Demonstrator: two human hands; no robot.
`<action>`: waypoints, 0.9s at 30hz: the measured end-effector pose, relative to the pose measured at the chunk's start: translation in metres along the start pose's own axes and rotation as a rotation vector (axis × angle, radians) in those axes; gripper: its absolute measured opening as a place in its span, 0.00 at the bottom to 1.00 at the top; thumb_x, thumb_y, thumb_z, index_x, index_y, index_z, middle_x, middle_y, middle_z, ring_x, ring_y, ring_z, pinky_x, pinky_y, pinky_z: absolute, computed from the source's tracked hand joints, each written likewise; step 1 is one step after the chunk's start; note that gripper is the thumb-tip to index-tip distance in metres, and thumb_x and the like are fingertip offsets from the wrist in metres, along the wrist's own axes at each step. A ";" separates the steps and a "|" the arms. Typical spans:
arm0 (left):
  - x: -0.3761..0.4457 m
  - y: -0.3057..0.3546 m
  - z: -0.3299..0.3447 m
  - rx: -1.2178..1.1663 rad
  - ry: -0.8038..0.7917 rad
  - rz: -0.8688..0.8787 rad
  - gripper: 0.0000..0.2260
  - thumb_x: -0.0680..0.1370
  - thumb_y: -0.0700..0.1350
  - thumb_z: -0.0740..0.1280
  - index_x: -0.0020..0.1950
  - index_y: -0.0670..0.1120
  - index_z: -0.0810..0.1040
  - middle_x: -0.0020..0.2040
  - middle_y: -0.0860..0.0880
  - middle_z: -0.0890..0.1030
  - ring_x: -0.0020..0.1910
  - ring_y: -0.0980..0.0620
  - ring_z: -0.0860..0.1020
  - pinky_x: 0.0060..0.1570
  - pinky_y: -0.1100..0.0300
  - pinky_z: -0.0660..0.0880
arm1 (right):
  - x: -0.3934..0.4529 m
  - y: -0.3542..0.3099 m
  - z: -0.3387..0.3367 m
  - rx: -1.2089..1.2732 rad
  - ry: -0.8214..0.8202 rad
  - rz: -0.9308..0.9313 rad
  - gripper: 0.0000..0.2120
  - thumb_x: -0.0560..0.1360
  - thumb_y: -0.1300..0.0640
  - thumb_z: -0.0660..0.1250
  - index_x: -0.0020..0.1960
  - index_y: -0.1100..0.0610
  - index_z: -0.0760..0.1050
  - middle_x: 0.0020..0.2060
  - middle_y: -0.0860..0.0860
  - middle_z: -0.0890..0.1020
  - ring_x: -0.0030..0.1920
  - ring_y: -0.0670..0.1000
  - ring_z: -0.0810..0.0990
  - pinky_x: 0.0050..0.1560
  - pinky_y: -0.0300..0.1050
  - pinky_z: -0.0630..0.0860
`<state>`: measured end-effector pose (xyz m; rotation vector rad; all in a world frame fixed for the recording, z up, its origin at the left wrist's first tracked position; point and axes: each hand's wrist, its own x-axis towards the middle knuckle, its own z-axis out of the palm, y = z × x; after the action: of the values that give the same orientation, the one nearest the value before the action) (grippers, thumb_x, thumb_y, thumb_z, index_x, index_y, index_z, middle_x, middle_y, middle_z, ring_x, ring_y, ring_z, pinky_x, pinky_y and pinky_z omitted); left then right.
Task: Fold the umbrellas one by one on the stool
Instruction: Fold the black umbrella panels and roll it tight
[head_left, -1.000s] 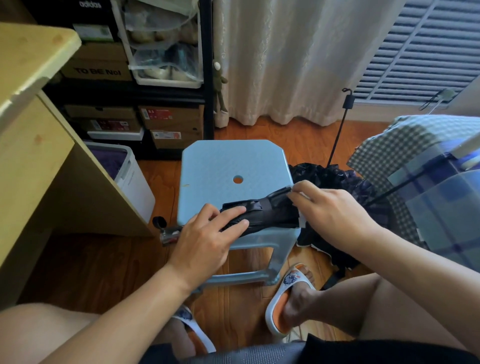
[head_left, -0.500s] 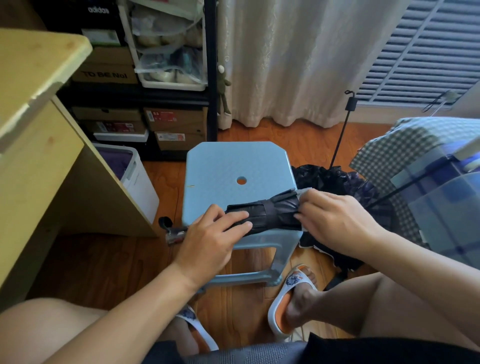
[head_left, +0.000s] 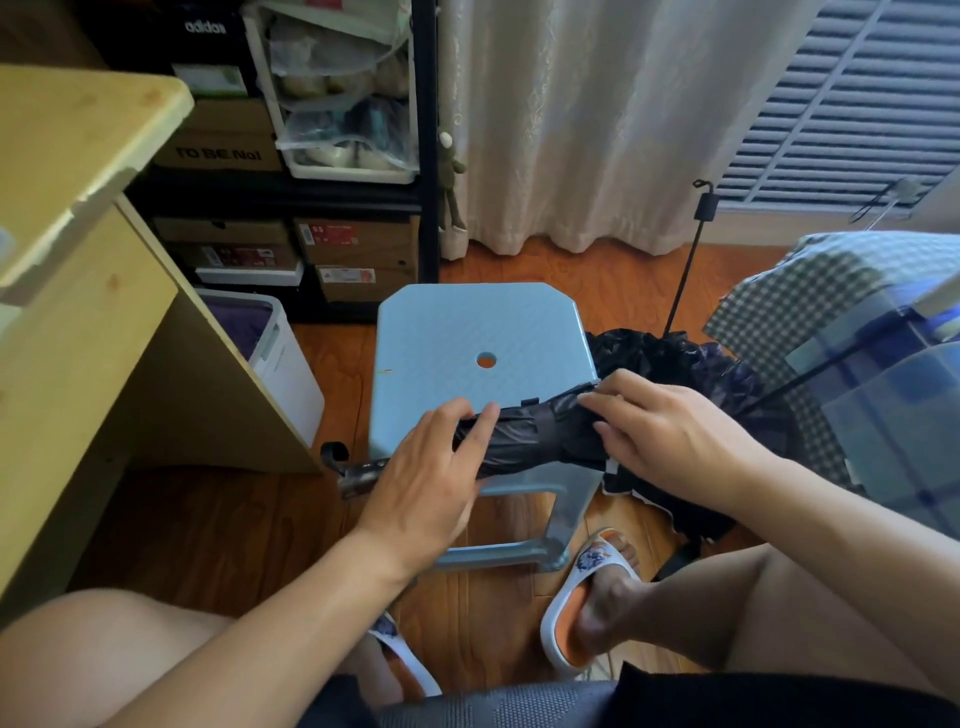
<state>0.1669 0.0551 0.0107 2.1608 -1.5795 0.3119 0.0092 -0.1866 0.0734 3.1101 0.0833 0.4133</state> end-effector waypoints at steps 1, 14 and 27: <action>0.000 0.001 0.000 0.000 -0.007 -0.017 0.35 0.69 0.38 0.81 0.74 0.38 0.73 0.64 0.41 0.69 0.52 0.43 0.75 0.52 0.49 0.79 | 0.003 0.000 -0.002 0.021 -0.018 0.027 0.16 0.82 0.57 0.62 0.67 0.61 0.78 0.59 0.55 0.77 0.40 0.57 0.82 0.41 0.54 0.83; -0.008 0.000 0.001 0.065 -0.120 0.087 0.24 0.74 0.33 0.74 0.70 0.44 0.76 0.70 0.38 0.76 0.66 0.39 0.76 0.56 0.44 0.81 | 0.017 0.000 -0.006 -0.064 -0.191 0.099 0.16 0.76 0.65 0.71 0.62 0.58 0.74 0.64 0.55 0.69 0.29 0.57 0.76 0.29 0.52 0.78; 0.006 -0.004 -0.011 0.096 0.030 0.114 0.28 0.72 0.30 0.68 0.71 0.44 0.72 0.59 0.42 0.76 0.56 0.41 0.77 0.48 0.47 0.77 | -0.018 0.004 0.006 -0.046 -0.067 -0.122 0.08 0.75 0.68 0.72 0.53 0.64 0.78 0.50 0.57 0.76 0.38 0.56 0.77 0.36 0.52 0.80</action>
<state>0.1736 0.0569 0.0221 2.1305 -1.7062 0.4625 -0.0061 -0.1912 0.0628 3.0492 0.2576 0.3041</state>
